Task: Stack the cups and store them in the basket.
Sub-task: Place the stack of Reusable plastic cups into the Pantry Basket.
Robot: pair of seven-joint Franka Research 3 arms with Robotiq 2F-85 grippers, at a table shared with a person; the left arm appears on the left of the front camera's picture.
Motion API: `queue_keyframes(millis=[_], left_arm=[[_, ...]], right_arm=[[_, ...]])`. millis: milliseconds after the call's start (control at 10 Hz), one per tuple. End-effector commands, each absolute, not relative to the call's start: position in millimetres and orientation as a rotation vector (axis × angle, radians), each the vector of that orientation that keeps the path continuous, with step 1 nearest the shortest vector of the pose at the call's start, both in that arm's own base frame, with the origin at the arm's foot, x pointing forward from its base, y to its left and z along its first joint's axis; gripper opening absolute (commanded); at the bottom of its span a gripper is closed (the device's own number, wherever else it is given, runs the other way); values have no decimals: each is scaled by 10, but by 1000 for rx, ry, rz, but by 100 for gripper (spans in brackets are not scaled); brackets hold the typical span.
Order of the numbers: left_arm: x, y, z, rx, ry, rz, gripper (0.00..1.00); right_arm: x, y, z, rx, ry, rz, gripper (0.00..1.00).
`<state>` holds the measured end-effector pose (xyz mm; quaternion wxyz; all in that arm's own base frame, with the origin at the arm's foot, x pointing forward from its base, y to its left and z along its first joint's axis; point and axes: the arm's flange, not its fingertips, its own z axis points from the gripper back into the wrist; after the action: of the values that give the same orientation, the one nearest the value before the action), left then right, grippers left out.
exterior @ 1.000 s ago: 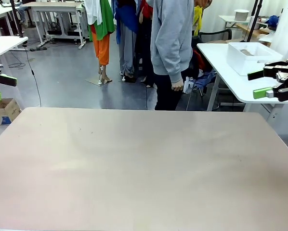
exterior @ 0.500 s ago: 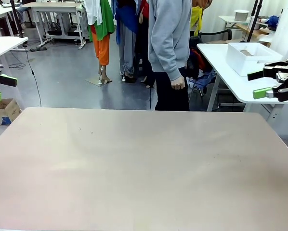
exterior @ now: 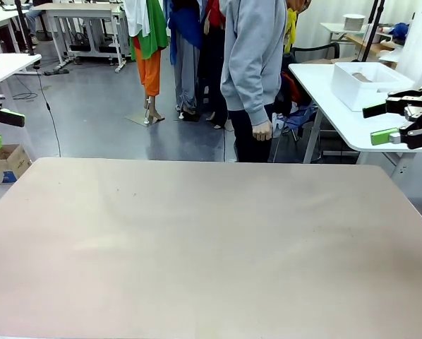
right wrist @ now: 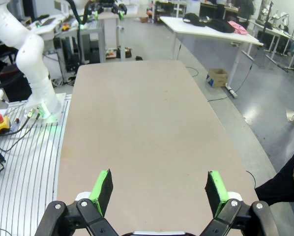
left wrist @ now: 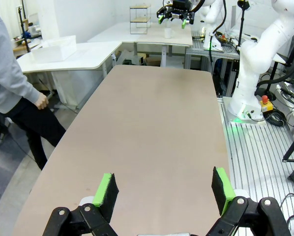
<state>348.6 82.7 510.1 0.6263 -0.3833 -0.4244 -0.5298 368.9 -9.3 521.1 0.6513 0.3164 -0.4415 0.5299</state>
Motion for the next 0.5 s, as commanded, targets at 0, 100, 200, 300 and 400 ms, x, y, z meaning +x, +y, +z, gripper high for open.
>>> queue_keyframes(millis=[0,100,200,300,400], left_arm=[[3493,820,5117,-895,-997,-1215,100],[3493,820,5117,-895,-997,-1215,100],[3493,820,5117,-895,-997,-1215,100],[3493,820,5117,-895,-997,-1215,100],[3493,820,5117,-895,-997,-1215,100]], right_arm=[[3690,-78,5249,729,-1028,1195,100],[3690,-78,5249,729,-1028,1195,100],[3690,-78,5249,729,-1028,1195,100],[3690,-78,5249,729,-1028,1195,100],[3690,-78,5249,729,-1028,1195,100]])
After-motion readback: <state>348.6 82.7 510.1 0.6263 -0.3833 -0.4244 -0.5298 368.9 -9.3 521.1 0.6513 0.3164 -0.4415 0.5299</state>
